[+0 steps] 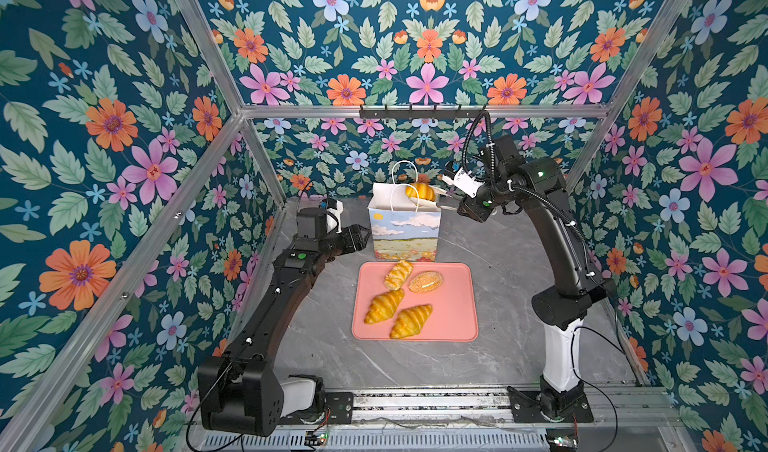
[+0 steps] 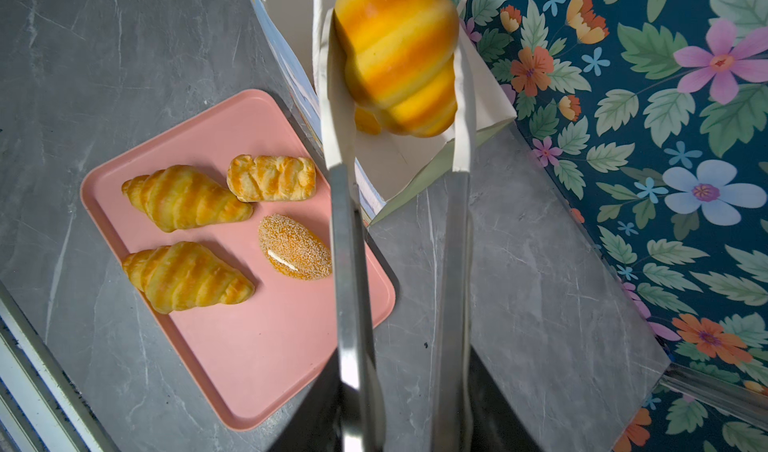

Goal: Place the fake bread into the paper bag
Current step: 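Carry the croissant in the tongs with the right gripper over the bag, then open the tongs with the right gripper to drop the croissant into the bag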

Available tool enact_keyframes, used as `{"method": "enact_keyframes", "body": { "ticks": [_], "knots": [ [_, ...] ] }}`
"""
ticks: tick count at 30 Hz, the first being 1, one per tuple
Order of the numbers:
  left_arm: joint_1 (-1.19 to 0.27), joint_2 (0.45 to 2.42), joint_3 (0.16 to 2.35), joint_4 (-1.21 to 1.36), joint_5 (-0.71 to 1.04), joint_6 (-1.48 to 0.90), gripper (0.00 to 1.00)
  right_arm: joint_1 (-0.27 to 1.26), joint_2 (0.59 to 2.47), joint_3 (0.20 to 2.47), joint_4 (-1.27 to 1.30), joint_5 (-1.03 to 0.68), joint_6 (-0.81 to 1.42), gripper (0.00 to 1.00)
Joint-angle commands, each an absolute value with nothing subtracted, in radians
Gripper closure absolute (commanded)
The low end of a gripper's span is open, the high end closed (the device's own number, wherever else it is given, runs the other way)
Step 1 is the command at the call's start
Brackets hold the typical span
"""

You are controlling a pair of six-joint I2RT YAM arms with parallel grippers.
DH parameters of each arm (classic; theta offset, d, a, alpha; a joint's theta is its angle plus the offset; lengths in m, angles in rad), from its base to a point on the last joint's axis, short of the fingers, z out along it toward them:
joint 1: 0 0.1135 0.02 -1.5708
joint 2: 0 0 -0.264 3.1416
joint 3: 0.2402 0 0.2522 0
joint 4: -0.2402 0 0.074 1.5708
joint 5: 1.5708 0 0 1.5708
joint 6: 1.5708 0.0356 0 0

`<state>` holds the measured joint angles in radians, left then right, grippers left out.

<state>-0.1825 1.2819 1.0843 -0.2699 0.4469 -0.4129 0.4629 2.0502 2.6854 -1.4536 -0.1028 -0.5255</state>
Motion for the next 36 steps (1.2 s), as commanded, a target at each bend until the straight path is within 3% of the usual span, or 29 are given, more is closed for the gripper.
{"method": "enact_keyframes", "body": {
  "ticks": [1, 36],
  "knots": [
    [-0.181, 1.281, 1.090, -0.273, 0.459, -0.411, 0.26, 0.465, 2.058, 2.692, -1.433, -0.123, -0.524, 0.59],
    [-0.181, 1.305, 1.103, -0.267, 0.456, -0.408, 0.26, 0.489, 2.062, 2.693, -1.413, -0.126, -0.505, 0.52]
  ]
}}
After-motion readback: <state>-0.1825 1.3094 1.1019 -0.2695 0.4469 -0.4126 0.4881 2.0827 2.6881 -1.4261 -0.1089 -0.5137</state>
